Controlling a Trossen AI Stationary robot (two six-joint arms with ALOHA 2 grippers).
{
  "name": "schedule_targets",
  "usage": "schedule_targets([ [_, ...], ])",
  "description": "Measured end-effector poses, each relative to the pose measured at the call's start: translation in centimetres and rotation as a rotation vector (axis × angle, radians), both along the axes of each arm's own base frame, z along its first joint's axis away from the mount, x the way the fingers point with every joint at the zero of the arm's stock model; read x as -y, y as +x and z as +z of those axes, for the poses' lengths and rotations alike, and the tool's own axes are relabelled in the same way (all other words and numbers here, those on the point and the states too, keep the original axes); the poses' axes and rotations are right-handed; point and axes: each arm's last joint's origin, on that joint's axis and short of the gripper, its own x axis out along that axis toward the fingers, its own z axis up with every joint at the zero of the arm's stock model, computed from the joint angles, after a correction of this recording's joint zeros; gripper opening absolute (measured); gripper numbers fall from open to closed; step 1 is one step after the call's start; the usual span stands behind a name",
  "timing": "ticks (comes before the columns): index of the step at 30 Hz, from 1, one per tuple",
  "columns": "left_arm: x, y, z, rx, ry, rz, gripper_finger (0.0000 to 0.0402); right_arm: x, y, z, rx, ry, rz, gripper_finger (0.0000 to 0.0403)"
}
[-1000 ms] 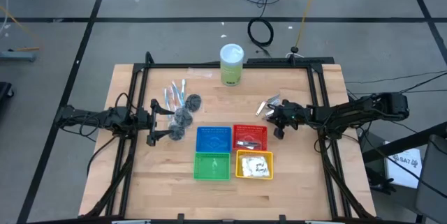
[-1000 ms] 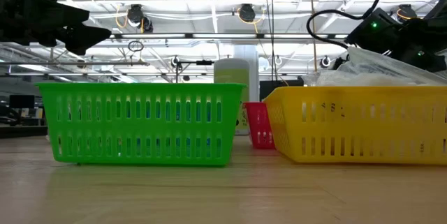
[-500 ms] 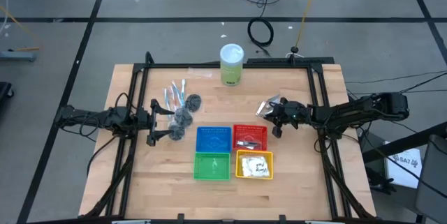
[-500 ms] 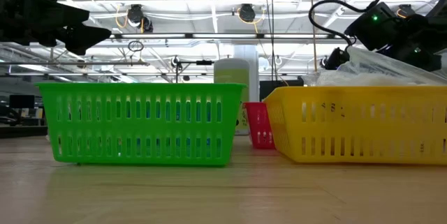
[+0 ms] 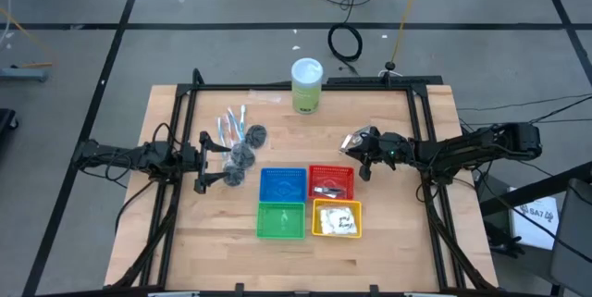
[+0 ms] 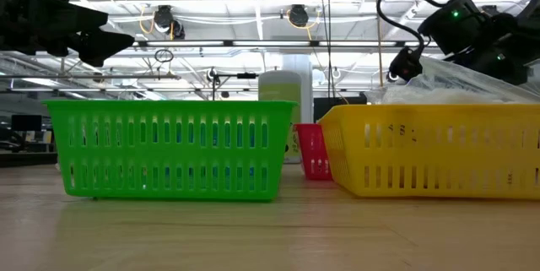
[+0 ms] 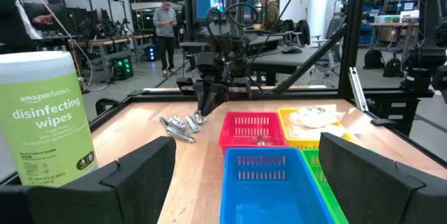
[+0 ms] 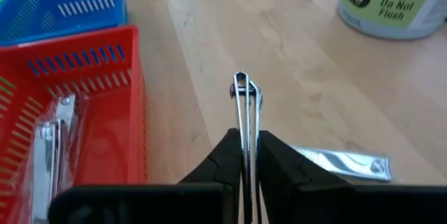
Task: Pick & Place Travel size toiletries
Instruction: Put the nail cutter into the red basket
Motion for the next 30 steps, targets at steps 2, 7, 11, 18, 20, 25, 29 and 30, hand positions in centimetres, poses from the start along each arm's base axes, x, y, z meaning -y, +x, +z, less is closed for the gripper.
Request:
schedule_targets([
  [2, 0.0, 0.0, 0.0, -0.001, 0.0, 0.0, 0.0347, 0.0, 0.0, 0.1, 0.008, -0.009, 0.004, 0.0022],
  [7, 0.0, 0.0, 0.0, 0.0, 0.0, 0.0, 0.0347, 0.0, 0.1, 0.2, 0.016, -0.02, 0.008, 0.0022],
  [11, 0.0, 0.0, 0.0, 0.0, 0.0, 0.0, 0.0347, 0.0, 0.2, 0.3, 0.031, -0.025, 0.009, 0.0022],
  [18, 0.0, 0.0, 0.0, 0.0, 0.0, 0.0, 0.0347, 0.1, 0.4, 0.8, 0.08, -0.041, 0.011, 0.0022],
  [20, 0.0, 0.0, 0.0, 0.0, 0.0, -0.001, 0.0347, 0.0, 0.4, 0.8, 0.086, -0.042, 0.014, 0.0022],
  [25, 0.0, 0.0, 0.0, 0.0, 0.0, 0.0, 0.0347, -0.4, 0.6, 1.1, 0.108, -0.056, 0.041, 0.0022],
  [29, 0.0, 0.0, 0.0, 0.0, 0.0, 0.0, 0.0347, -0.8, 0.7, 1.1, 0.115, -0.061, 0.067, 0.0023],
  [30, 0.0, 0.0, 0.0, 0.0, 0.0, 0.0, 0.0347, -0.9, 0.7, 1.1, 0.115, -0.06, 0.073, 0.0023],
])
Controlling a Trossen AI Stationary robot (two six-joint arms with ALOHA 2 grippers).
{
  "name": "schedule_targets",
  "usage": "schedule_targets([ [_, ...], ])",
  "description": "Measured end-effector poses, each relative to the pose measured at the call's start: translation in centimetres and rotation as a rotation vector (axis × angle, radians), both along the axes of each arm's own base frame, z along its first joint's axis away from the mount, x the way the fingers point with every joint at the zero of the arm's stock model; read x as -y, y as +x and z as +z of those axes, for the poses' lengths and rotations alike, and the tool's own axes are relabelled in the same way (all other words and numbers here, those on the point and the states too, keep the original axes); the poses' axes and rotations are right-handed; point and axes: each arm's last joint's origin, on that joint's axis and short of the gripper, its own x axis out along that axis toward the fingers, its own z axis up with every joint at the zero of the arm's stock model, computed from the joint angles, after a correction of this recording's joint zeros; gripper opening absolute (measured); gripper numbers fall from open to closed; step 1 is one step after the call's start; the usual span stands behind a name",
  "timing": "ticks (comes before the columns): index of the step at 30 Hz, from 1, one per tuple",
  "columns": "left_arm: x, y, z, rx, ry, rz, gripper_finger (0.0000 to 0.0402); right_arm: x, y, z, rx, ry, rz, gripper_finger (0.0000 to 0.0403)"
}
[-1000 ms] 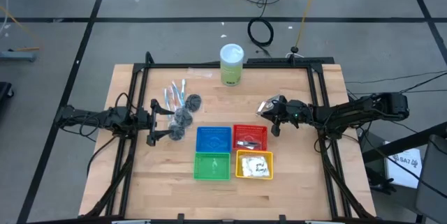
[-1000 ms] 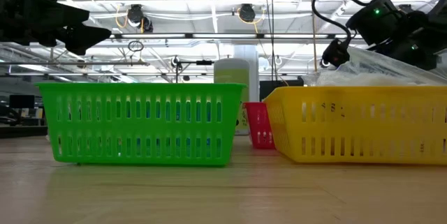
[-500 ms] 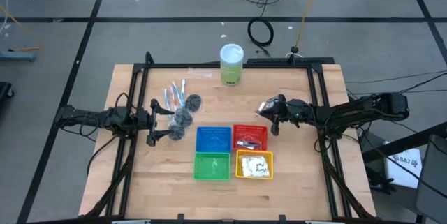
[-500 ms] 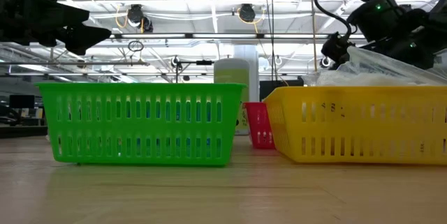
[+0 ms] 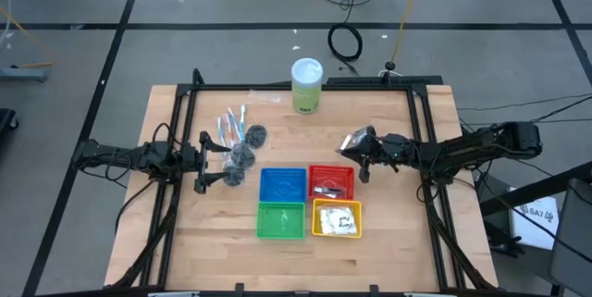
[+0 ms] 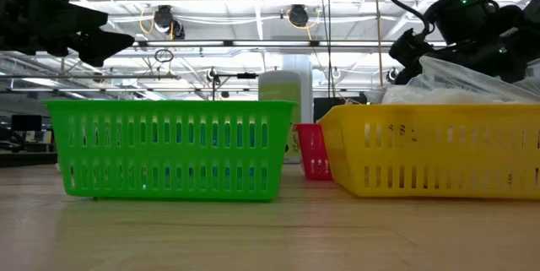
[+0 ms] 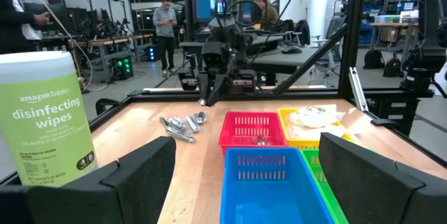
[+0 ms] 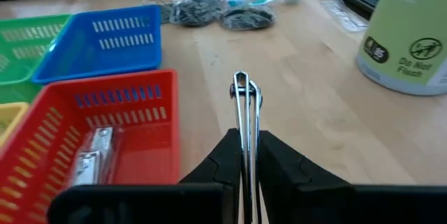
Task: Pick & Place Travel size toiletries
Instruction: Put the nail cutter into the red basket
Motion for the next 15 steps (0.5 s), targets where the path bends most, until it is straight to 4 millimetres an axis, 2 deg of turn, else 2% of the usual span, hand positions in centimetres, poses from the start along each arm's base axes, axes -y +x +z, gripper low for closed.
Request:
schedule_targets([
  [15, 0.0, 0.0, 0.0, 0.0, 0.0, 0.0, 0.0347, -3.0, 0.4, 0.7, 0.083, 0.042, 0.144, 0.0024],
])
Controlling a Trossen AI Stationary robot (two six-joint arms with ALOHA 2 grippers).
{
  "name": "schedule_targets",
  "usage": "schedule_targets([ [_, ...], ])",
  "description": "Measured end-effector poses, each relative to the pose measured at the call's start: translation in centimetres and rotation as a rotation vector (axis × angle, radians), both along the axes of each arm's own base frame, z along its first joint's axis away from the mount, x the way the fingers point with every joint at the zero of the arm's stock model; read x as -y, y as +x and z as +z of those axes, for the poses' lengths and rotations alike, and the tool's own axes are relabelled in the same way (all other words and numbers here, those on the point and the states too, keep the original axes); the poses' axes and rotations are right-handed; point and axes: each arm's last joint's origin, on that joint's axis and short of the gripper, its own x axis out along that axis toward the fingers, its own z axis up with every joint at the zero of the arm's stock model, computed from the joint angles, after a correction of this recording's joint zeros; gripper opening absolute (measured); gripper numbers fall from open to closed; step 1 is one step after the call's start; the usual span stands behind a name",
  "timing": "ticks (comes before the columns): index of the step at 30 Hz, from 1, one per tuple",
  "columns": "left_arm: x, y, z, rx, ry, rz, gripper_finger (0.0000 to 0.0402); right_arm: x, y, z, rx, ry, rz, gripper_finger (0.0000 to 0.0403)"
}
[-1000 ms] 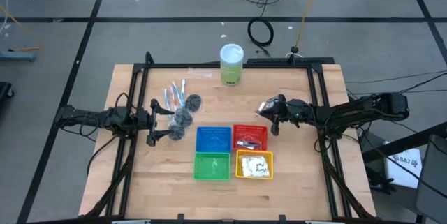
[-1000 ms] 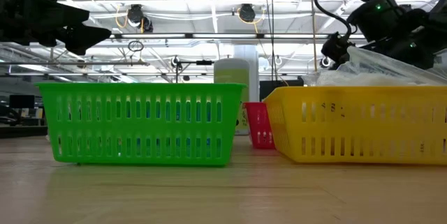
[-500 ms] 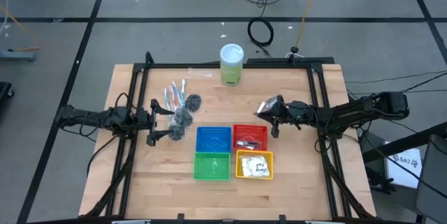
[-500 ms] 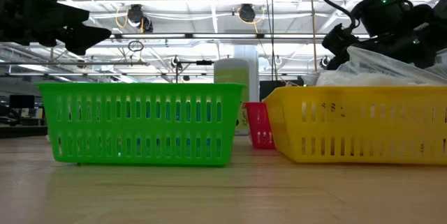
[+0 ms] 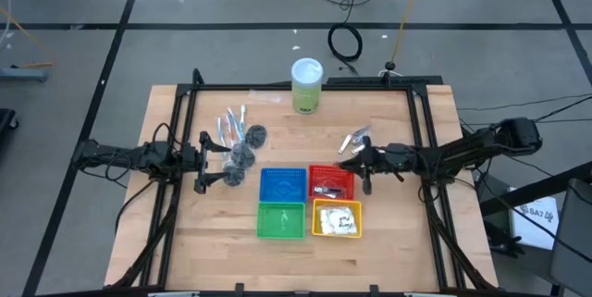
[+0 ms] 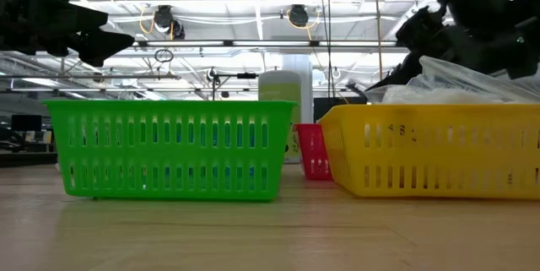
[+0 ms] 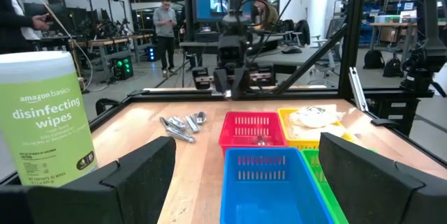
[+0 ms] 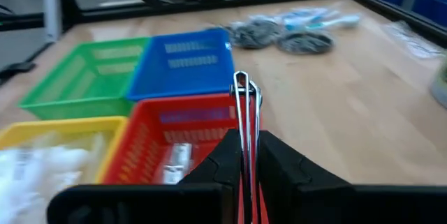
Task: Pick & Place Travel size toiletries
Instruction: Put the nail cutter into the red basket
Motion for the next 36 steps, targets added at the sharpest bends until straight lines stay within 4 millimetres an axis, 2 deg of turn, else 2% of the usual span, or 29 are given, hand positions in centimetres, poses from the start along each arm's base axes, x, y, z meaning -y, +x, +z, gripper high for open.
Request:
schedule_targets([
  [11, 0.0, 0.0, 0.0, 0.0, 0.0, 0.0, 0.0347, -2.5, -0.1, 0.3, 0.031, 0.055, 0.111, 0.0023],
  [17, 0.0, 0.0, 0.0, 0.0, 0.0, 0.0, 0.0347, -3.4, 0.3, 0.9, 0.038, 0.099, 0.065, 0.0023],
  [23, 0.0, 0.0, 0.0, 0.0, 0.0, -0.001, 0.0347, -4.2, 2.1, 2.4, -0.027, 0.045, 0.098, 0.0023],
  [28, 0.0, 0.0, 0.0, 0.0, 0.0, 0.0, 0.0347, -4.6, 4.2, 2.6, -0.135, -0.014, 0.099, 0.0023],
  [36, 0.0, 0.0, 0.0, 0.0, 0.0, 0.0, 0.0347, -4.5, 6.2, 0.1, -0.262, -0.062, 0.076, 0.0023],
])
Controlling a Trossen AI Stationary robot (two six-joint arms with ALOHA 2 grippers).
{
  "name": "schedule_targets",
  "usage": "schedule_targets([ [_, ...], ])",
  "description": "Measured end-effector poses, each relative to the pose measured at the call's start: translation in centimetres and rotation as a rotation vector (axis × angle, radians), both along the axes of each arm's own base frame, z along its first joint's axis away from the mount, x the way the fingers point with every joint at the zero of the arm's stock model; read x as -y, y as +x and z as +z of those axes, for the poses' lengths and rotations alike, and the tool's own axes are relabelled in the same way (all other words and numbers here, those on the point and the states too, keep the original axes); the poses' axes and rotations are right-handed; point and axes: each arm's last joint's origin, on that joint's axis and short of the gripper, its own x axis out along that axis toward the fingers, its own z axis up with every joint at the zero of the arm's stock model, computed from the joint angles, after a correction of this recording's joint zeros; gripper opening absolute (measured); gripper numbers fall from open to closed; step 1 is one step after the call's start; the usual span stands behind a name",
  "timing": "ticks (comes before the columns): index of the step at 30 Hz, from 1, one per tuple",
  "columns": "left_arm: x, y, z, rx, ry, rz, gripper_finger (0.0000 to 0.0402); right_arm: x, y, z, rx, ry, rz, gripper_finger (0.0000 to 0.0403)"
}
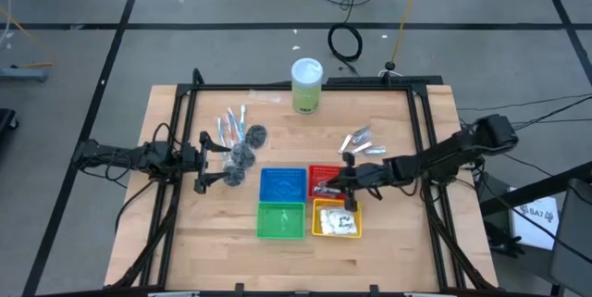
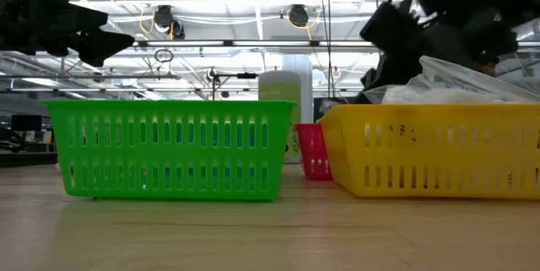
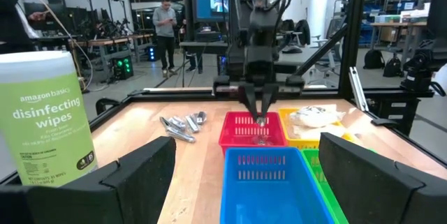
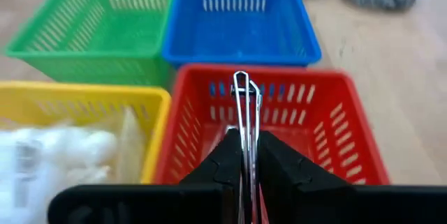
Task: Pick & Place Travel size toiletries
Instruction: Put the nail cutter into the red basket
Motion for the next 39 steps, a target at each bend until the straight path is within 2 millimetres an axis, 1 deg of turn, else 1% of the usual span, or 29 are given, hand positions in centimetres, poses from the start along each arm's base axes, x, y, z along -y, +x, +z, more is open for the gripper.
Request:
schedule_targets([
  [6, 0.0, 0.0, 0.0, 0.001, 0.0, 0.0, 0.0347, 0.2, 0.3, -1.5, -0.06, 0.023, -0.029, 0.0023],
  [16, 0.0, 0.0, 0.0, 0.0, 0.0, 0.0, 0.0347, 0.1, 0.4, -1.4, -0.041, 0.028, -0.026, 0.0028],
  [34, 0.0, 0.0, 0.0, 0.0, 0.0, 0.0, 0.0347, 0.1, 0.6, -1.2, -0.016, 0.036, -0.027, 0.0085],
  [39, 0.0, 0.0, 0.0, 0.0, 0.0, 0.0, 0.0347, 0.1, 0.6, -1.2, -0.015, 0.036, -0.027, 0.0106],
])
